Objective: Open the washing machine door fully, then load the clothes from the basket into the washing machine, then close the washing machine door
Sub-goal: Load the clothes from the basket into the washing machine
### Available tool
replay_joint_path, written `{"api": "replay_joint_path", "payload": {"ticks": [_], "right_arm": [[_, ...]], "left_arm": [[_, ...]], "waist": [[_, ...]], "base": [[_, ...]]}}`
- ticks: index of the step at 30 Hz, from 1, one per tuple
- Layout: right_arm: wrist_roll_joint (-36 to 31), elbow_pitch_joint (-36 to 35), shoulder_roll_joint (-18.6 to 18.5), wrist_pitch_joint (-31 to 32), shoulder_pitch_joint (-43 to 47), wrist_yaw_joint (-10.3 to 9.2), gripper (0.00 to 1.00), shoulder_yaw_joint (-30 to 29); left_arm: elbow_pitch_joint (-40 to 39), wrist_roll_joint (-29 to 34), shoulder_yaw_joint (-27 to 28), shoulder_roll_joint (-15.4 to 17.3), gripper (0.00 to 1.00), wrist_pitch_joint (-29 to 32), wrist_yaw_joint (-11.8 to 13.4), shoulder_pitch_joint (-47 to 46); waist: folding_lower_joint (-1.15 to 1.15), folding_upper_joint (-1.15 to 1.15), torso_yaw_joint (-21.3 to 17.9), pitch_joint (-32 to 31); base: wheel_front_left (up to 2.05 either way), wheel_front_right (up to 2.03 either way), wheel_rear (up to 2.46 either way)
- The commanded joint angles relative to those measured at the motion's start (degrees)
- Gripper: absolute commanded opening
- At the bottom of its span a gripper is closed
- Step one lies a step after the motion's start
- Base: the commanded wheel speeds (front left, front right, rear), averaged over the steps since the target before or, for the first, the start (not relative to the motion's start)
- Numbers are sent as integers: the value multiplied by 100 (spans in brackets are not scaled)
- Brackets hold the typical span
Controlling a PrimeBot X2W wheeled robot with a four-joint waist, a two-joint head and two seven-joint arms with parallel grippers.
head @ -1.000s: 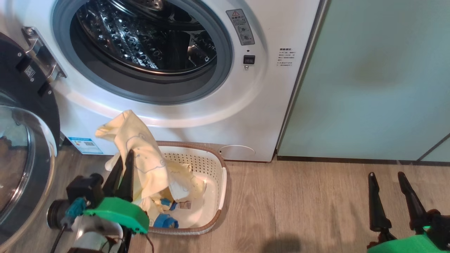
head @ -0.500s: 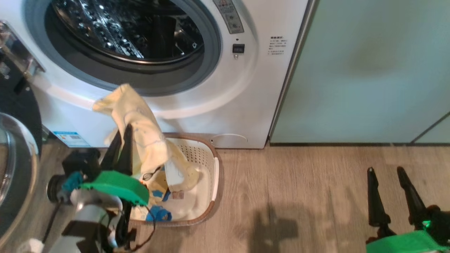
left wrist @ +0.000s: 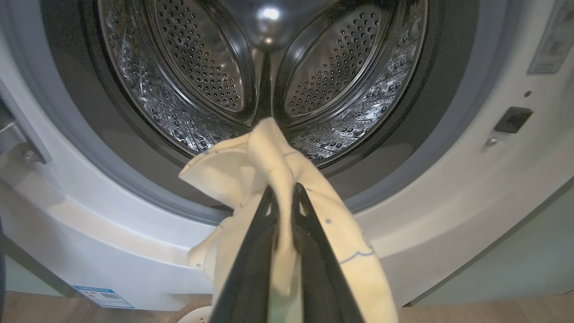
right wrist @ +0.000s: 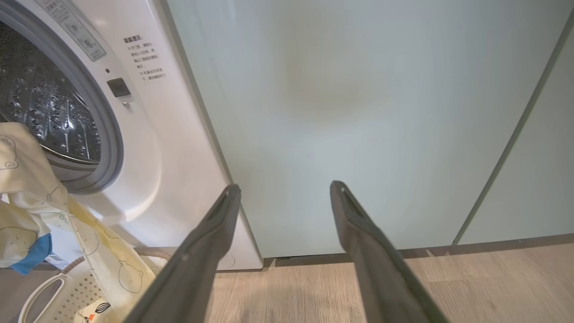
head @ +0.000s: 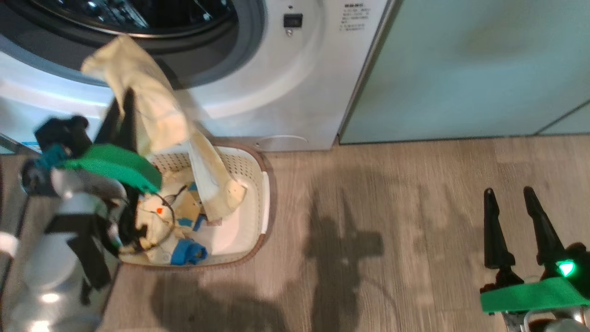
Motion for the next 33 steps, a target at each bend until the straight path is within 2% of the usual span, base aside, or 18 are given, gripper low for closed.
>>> {"api": "replay_joint_path", "payload": {"ticks": [1,7,14,15,20,23,29,33], "right_arm": [[52,-205,-56,-38,-180,-16,100,126],[220,-255,-56,-38,-327,-16,100,201],[417,-299,-56,-38,-499,-16,100,215],[417,-299,-56,-38,-499,-16,100,215],[535,-341,-56,-38,-606,-16,100,282],[592,-360,-56,-38,-677,-16,100,336],[707,-362,-56,-38,-784,-16,100,455],[813,-348,-56,-38,-833,-16,100,534]], "left_arm": [[-72,-18,295,318,0,44,-41,-412],[218,-97,386,698,0,555,-130,-1114],[314,-286,450,1270,0,1660,-280,-1937],[314,-286,450,1270,0,1660,-280,-1937],[531,-461,463,1593,0,2494,-357,-2632],[671,-457,424,1764,0,2795,-399,-3034],[1024,-353,370,2039,0,2994,-457,-3780],[1262,-166,304,2227,0,2786,-527,-4341]], "waist": [[-1,0,-166,253],[-1,0,-395,616],[-1,0,-613,1051],[-1,0,-613,1051],[-1,0,-739,1293],[-1,0,-822,1438],[-1,0,-1022,1702],[-1,0,-1192,1894]], "base": [[0,0,0],[0,0,0],[0,0,0],[0,0,0],[0,0,0],[0,0,0],[0,0,0],[0,0,0]]}}
